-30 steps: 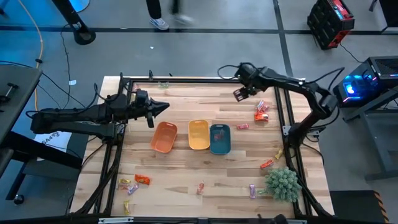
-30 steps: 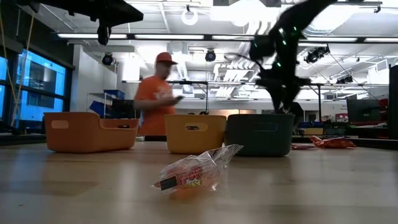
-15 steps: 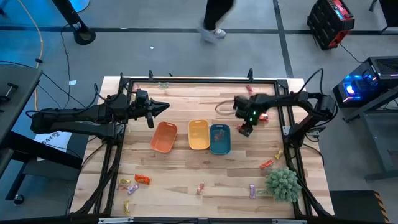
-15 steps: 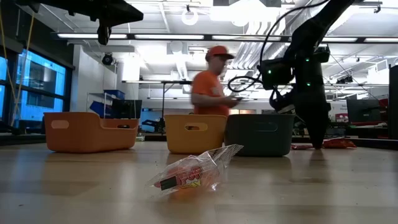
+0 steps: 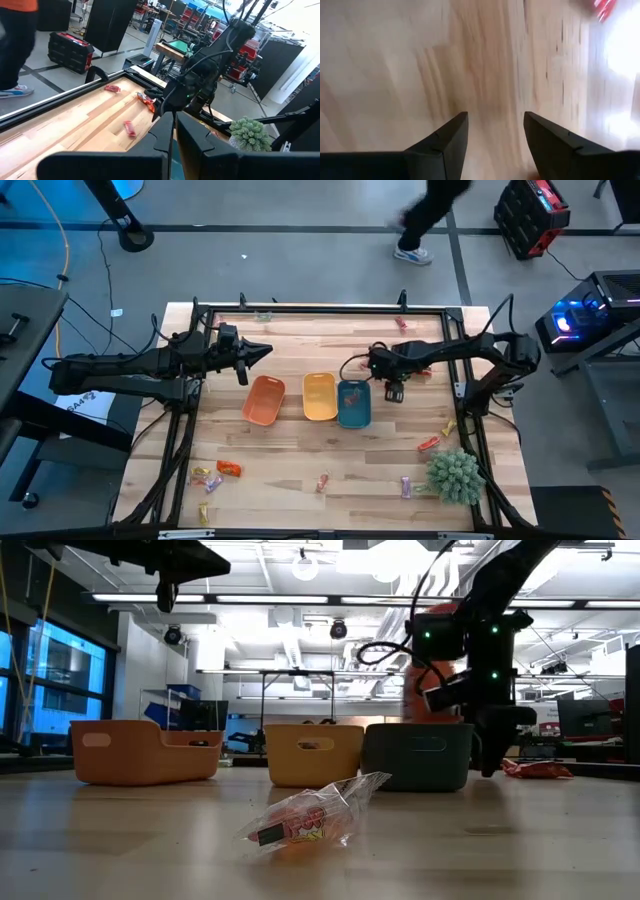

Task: Sort candy
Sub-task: Put the red candy into the yellow bin

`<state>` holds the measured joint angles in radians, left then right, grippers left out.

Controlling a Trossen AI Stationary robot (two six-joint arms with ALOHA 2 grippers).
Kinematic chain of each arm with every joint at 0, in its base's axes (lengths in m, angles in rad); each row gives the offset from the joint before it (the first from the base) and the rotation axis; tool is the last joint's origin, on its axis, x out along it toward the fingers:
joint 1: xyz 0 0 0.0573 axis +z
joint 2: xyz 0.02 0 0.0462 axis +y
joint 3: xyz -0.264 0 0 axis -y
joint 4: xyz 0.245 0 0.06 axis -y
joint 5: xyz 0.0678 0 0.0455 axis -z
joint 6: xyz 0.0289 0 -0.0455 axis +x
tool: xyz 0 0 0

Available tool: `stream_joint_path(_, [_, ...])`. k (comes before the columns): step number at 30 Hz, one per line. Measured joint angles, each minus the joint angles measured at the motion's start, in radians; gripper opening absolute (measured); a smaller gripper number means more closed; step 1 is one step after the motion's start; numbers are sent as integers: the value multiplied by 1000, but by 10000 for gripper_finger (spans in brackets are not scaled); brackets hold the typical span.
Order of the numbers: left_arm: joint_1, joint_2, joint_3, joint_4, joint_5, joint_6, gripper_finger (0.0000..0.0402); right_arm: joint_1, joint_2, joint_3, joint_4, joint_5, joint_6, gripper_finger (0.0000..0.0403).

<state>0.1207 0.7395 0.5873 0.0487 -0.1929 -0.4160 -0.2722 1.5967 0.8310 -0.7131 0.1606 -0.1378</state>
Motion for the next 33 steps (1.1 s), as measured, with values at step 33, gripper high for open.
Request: stream_joint_path(33, [0,0,-1,-45,-1,34,15,-108,289,293,94,3,-540,159])
